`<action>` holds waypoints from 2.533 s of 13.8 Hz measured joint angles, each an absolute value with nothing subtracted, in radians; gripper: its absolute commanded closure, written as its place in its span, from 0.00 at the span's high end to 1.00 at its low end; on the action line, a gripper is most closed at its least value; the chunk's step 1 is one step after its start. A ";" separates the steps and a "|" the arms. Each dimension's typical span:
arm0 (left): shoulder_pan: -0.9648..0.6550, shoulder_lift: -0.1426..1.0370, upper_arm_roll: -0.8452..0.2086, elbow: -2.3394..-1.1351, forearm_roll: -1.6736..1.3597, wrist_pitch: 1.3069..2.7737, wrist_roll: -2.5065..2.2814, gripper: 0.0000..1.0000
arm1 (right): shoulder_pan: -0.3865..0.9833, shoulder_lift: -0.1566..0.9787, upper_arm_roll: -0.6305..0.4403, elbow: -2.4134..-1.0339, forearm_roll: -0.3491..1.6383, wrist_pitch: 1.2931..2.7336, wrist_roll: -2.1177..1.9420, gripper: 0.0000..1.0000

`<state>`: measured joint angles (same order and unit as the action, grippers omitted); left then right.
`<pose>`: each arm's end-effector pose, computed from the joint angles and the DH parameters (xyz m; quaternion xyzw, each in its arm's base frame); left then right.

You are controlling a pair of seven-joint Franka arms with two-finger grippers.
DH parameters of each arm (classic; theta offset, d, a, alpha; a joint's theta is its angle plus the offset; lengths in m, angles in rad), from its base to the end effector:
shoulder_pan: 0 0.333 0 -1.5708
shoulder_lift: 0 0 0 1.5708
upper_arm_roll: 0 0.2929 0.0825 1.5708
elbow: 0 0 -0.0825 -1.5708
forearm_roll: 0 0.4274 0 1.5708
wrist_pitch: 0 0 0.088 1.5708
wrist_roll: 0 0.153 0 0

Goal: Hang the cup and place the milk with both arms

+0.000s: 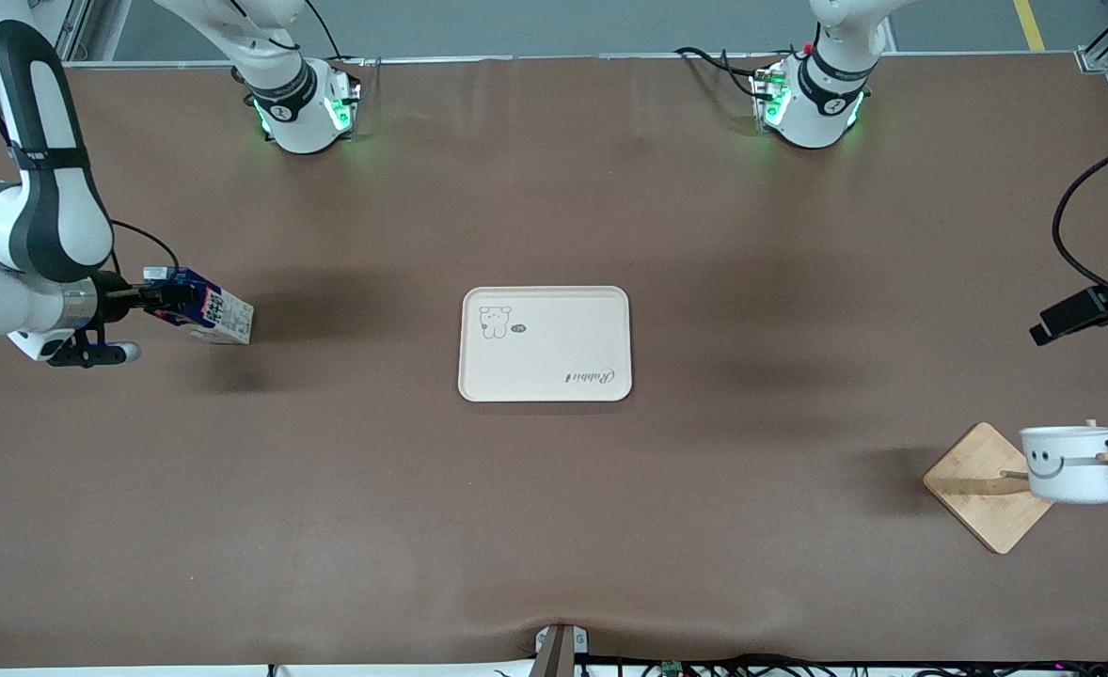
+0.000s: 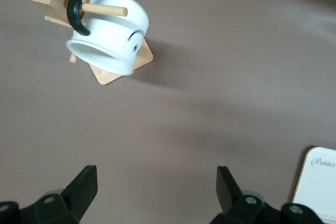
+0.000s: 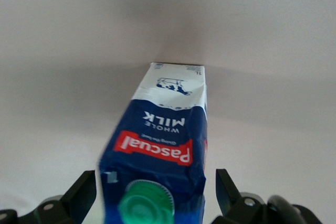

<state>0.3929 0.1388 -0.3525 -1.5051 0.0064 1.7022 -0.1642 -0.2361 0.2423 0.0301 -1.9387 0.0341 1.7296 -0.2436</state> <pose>0.6487 0.0381 0.5204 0.9938 0.1041 0.0321 0.0227 0.5496 -0.1099 0.2443 -0.9744 -0.0123 0.2138 0.0688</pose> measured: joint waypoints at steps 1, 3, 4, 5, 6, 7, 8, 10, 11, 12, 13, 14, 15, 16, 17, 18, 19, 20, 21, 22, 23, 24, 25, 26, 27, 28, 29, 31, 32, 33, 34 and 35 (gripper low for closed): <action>0.393 0.127 -0.362 -1.505 0.007 1.686 -0.167 1.00 | -0.232 0.242 0.034 -1.896 0.034 1.688 -0.244 1.00; 0.393 0.113 -0.378 -1.498 0.012 1.658 -0.168 1.00 | -0.221 0.240 0.042 -1.796 0.034 1.614 -0.247 1.00; 0.393 0.110 -0.383 -1.492 0.025 1.649 -0.167 1.00 | -0.218 0.239 0.044 -1.748 0.035 1.586 -0.262 1.00; 0.393 0.109 -0.389 -1.488 0.042 1.645 -0.157 1.00 | -0.218 0.238 0.045 -1.702 0.037 1.571 -0.296 1.00; 0.393 0.109 -0.396 -1.482 0.056 1.645 -0.142 1.00 | -0.218 0.238 0.045 -1.653 0.051 1.570 -0.330 1.00; 0.391 0.108 -0.401 -1.474 0.062 1.642 -0.126 1.00 | -0.219 0.238 0.044 -1.600 0.076 1.570 -0.351 1.00; 0.381 0.105 -0.398 -1.465 0.063 1.631 -0.111 1.00 | -0.219 0.239 0.044 -1.538 0.094 1.569 -0.364 1.00; 0.294 0.090 -0.326 -1.458 0.066 1.599 -0.104 1.00 | -0.219 0.240 0.043 -1.418 0.100 1.564 -0.370 1.00; 0.220 0.080 -0.256 -1.458 0.066 1.576 -0.102 1.00 | -0.219 0.240 0.043 -1.363 0.100 1.558 -0.373 1.00; 0.149 0.069 -0.188 -1.458 0.066 1.546 -0.101 1.00 | -0.219 0.239 0.043 -1.317 0.100 1.539 -0.378 1.00; 0.091 0.057 -0.136 -1.458 0.066 1.524 -0.100 1.00 | -0.218 0.237 0.045 -1.284 0.105 1.510 -0.381 1.00; 0.044 0.045 -0.098 -1.464 0.066 1.512 -0.100 1.00 | -0.218 0.233 0.047 -1.267 0.118 1.495 -0.381 1.00; 0.001 0.031 -0.065 -1.476 0.066 1.506 -0.100 1.00 | -0.215 0.230 0.048 -1.259 0.130 1.485 -0.380 1.00; -0.045 0.017 -0.029 -1.490 0.066 1.506 -0.100 1.00 | -0.206 0.225 0.049 -1.255 0.133 1.468 -0.367 1.00; -0.092 0.003 0.009 -1.507 0.066 1.506 -0.100 1.00 | -0.191 0.215 0.049 -1.254 0.133 1.432 -0.326 1.00; -0.132 -0.014 0.041 -1.525 0.066 1.506 -0.100 1.00 | -0.175 0.200 0.049 -1.254 0.133 1.384 -0.261 1.00; -0.151 -0.031 0.055 -1.545 0.066 1.506 -0.100 1.00 | -0.159 0.180 0.050 -1.256 0.133 1.349 -0.184 1.00; -0.156 -0.049 0.059 -1.566 0.066 1.506 -0.100 1.00 | -0.140 0.156 0.051 -1.266 0.130 1.327 -0.097 1.00; -0.156 -0.066 0.059 -1.586 0.066 1.506 -0.100 1.00 | -0.113 0.124 0.052 -1.291 0.114 1.314 -0.021 1.00; -0.156 -0.080 0.060 -1.602 0.066 1.507 -0.100 1.00 | -0.080 0.085 0.054 -1.328 0.080 1.305 0.028 1.00; -0.157 -0.089 0.060 -1.612 0.066 1.507 -0.100 1.00 | -0.051 0.042 0.055 -1.373 0.049 1.294 0.055 1.00; -0.158 -0.094 0.058 -1.618 0.066 1.507 -0.100 1.00 | -0.034 -0.005 0.056 -1.431 0.034 1.291 0.070 1.00; -0.158 -0.097 0.054 -1.622 0.066 1.506 -0.101 1.00 | -0.031 -0.052 0.055 -1.497 0.032 1.308 0.070 1.00; -0.158 -0.098 0.048 -1.624 0.066 1.506 -0.102 1.00 | -0.031 -0.088 0.054 -1.550 0.030 1.346 0.045 1.00; -0.159 -0.098 0.045 -1.624 0.066 1.506 -0.102 1.00 | -0.031 -0.110 0.053 -1.579 0.026 1.378 -0.008 1.00; -0.159 -0.099 0.045 -1.624 0.066 1.507 -0.102 1.00 | -0.032 -0.117 0.049 -1.583 0.025 1.397 -0.067 1.00; -0.158 -0.099 0.045 -1.624 0.066 1.506 -0.102 1.00 | -0.036 -0.117 0.044 -1.580 0.025 1.409 -0.120 1.00; -0.156 -0.100 0.046 -1.624 0.066 1.506 -0.102 1.00 | -0.054 -0.110 0.034 -1.568 0.025 1.420 -0.177 1.00; -0.154 -0.100 0.046 -1.624 0.066 1.506 -0.102 1.00 | -0.061 -0.107 0.032 -1.563 0.025 1.421 -0.188 1.00; -0.150 -0.101 0.045 -1.624 0.065 1.506 -0.102 1.00 | -0.064 -0.106 0.031 -1.561 0.025 1.421 -0.192 1.00; -0.135 -0.101 0.035 -1.624 0.056 1.506 -0.102 1.00 | -0.064 -0.105 0.031 -1.560 0.025 1.421 -0.193 1.00; -0.097 -0.101 0.001 -1.624 0.042 1.506 -0.102 1.00 | -0.064 -0.104 0.032 -1.560 0.025 1.421 -0.193 1.00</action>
<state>-0.0972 -0.1007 0.0007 -1.6240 0.0418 1.5059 -0.1016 -0.0636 -0.1044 0.0319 -1.5600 0.0250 1.4213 -0.1927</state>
